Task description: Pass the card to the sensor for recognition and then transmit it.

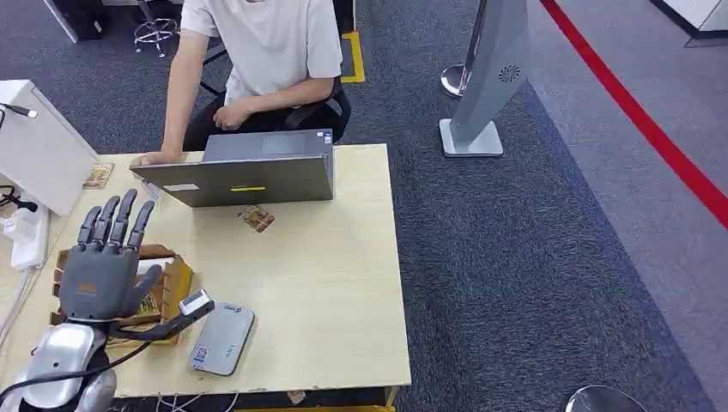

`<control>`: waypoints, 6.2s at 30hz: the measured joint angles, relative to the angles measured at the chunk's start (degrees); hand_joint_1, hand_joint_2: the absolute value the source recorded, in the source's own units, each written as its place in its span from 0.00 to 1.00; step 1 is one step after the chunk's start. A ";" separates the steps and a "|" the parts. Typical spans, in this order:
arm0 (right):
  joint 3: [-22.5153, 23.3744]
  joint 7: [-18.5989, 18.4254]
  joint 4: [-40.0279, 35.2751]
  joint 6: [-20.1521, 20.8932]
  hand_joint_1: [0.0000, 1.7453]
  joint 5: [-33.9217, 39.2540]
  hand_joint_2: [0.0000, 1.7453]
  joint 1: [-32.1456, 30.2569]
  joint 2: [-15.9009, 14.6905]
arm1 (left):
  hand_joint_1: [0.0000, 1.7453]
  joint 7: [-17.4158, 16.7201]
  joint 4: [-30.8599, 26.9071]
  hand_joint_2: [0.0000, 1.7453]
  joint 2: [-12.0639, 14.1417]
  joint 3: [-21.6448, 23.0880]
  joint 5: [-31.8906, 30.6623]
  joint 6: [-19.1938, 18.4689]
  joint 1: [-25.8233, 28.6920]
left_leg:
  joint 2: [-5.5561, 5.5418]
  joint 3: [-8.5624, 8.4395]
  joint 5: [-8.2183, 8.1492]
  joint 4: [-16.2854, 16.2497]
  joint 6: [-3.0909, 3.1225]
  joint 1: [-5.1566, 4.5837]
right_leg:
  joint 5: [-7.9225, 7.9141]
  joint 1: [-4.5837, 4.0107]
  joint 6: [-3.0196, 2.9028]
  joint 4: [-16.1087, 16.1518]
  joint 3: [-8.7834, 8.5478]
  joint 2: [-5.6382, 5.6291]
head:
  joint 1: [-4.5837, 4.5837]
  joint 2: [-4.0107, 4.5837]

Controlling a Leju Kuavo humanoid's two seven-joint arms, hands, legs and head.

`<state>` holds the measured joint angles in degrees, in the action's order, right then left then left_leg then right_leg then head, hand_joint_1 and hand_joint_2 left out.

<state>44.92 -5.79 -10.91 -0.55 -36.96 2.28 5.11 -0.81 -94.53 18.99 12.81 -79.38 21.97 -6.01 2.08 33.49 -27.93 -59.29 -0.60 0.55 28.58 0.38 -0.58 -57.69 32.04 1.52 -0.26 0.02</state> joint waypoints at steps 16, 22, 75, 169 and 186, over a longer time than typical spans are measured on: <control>3.61 0.11 0.00 -1.31 0.00 0.96 1.00 -0.34 0.55 | 0.00 -0.22 -9.54 1.00 -0.48 0.35 -1.99 6.41 20.99 | -0.04 0.00 -0.09 0.02 0.03 0.00 | 0.08 0.00 0.08 0.01 -0.03 0.06 | 0.00 0.00; 4.00 0.04 0.00 -1.31 0.00 0.96 1.00 -0.35 0.59 | 0.00 -0.24 -10.23 1.00 -0.52 0.72 -2.01 6.54 22.04 | -0.05 -0.02 -0.08 0.01 0.03 0.00 | 0.08 0.00 0.09 0.01 -0.07 0.08 | 0.00 0.00; 6.34 0.31 -0.92 -0.28 0.00 -3.32 1.00 -0.29 0.61 | 0.00 1.86 0.30 1.00 -14.91 -16.87 -4.94 0.15 14.60 | -0.09 -0.03 -0.08 0.01 0.04 0.00 | 0.08 0.00 0.09 0.01 -0.10 0.12 | -0.02 0.00; 9.27 0.17 -1.18 0.44 0.00 -7.08 1.00 0.35 0.79 | 0.00 5.96 0.30 1.00 -22.82 -27.06 -6.69 -0.10 14.41 | -0.12 -0.02 -0.08 0.00 0.05 0.00 | 0.08 0.00 0.10 0.01 -0.10 0.15 | -0.02 0.00; 9.27 0.59 -1.38 1.07 0.00 -8.70 1.00 0.63 0.79 | 0.00 -3.76 2.40 1.00 -18.77 -24.81 -6.80 5.27 12.14 | -0.09 -0.05 -0.08 -0.01 0.04 0.00 | 0.08 0.00 0.10 0.02 -0.08 0.12 | 0.00 0.00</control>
<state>54.18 -5.20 -12.28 0.52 -45.66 2.91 5.90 -4.57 -92.13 0.22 -12.00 -86.18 27.23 6.13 1.99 33.44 -28.01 -59.30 -0.56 0.55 28.66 0.38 -0.48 -57.66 31.96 1.64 -0.26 0.02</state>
